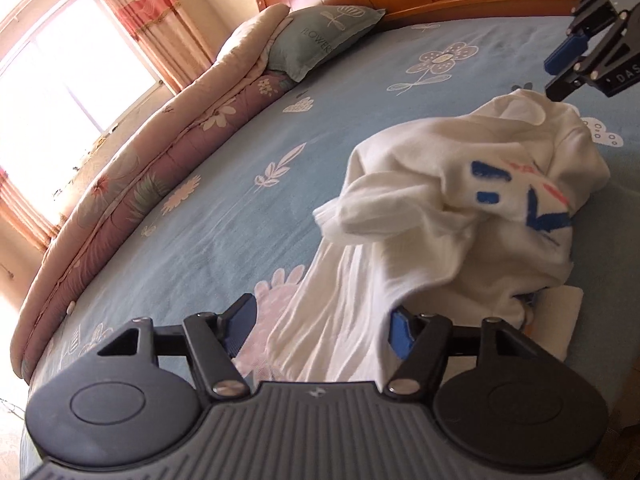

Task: Fold clothes
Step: 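Grasp the shoulder seam with the right gripper while the left gripper grasps the other shoulder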

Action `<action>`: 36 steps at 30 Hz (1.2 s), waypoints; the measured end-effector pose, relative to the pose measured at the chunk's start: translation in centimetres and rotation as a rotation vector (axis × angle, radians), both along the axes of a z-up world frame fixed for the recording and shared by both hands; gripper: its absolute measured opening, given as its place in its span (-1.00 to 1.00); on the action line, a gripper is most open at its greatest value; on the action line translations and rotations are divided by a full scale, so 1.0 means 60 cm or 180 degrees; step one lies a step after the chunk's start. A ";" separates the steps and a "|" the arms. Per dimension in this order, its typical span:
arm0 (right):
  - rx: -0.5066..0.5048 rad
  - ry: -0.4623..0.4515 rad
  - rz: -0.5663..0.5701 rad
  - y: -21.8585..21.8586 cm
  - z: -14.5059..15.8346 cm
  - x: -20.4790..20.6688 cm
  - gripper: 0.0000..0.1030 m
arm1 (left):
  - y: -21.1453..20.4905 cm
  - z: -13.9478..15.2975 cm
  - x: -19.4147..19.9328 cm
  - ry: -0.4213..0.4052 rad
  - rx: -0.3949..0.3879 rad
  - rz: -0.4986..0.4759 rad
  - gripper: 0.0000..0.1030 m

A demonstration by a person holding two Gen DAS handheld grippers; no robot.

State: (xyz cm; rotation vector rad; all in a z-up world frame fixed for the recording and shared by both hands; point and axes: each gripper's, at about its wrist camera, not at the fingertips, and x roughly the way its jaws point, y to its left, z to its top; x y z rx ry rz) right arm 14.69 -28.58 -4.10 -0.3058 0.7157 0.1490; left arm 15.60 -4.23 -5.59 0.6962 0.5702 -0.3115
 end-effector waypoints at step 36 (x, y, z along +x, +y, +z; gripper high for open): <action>0.2277 0.0820 -0.0220 -0.121 -0.097 0.095 -0.71 | 0.206 0.033 0.098 0.0532 -0.1177 0.0867 -0.87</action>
